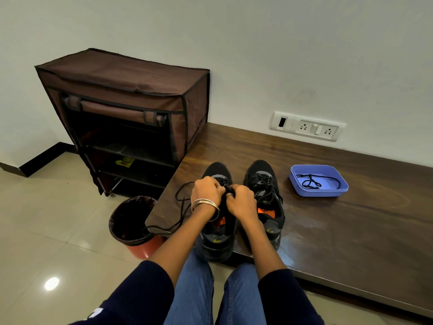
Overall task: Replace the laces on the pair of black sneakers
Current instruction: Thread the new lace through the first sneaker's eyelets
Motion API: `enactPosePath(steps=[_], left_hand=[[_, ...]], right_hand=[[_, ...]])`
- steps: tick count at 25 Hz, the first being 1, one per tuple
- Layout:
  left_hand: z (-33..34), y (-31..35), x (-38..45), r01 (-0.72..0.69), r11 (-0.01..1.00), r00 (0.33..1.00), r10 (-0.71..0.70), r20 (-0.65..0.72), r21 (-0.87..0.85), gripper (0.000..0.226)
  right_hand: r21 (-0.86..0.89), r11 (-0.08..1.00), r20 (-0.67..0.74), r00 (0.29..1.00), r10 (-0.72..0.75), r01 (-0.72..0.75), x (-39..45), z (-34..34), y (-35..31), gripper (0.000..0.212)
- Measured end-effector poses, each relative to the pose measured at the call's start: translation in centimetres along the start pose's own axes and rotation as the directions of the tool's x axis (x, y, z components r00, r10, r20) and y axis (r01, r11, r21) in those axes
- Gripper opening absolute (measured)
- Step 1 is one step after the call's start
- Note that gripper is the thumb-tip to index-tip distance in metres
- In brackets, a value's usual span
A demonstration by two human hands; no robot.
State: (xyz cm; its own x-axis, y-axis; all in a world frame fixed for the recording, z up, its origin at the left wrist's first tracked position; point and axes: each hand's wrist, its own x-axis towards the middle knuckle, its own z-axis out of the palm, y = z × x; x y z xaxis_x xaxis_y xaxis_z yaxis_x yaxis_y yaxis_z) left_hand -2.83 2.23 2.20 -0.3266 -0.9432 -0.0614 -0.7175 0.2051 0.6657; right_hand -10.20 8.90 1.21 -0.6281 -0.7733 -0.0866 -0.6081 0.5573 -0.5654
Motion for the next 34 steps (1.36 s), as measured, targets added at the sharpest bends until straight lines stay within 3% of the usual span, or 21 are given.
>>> enactPosePath(steps=[6,11,24,29,31,34], left_hand=[[-0.1,0.1,0.0,-0.021,0.996,1.0,0.019,0.021,0.084,0.015],[0.2,-0.3,0.2,-0.053,0.994,0.998,0.05,0.038,0.094,0.014],[1.1,-0.8,1.2,-0.215,0.944,0.97,0.178,0.163,0.248,0.019],[0.5,-1.5,1.9,-0.184,0.978,0.972,0.166,0.169,0.102,0.015],[0.6,-1.8,2.1,-0.157,0.986,0.976,0.146,0.164,0.058,0.015],[1.1,-2.0,2.2,-0.104,0.994,0.989,0.102,0.11,0.02,0.014]], right_hand=[[0.008,1.0,-0.01,1.0,0.006,-0.006,0.0,0.0,0.0,0.03],[-0.003,0.999,0.003,0.999,-0.035,0.035,0.3,0.1,0.2,0.047],[0.066,0.997,0.014,0.999,-0.051,0.05,0.3,0.4,0.6,0.042],[0.197,0.98,0.042,0.998,-0.038,0.029,0.4,0.0,1.1,0.051],[0.35,0.936,0.115,0.993,-0.011,-0.03,0.7,-0.2,1.5,0.054],[0.54,0.829,0.228,0.973,0.021,-0.145,1.0,-0.3,1.9,0.037]])
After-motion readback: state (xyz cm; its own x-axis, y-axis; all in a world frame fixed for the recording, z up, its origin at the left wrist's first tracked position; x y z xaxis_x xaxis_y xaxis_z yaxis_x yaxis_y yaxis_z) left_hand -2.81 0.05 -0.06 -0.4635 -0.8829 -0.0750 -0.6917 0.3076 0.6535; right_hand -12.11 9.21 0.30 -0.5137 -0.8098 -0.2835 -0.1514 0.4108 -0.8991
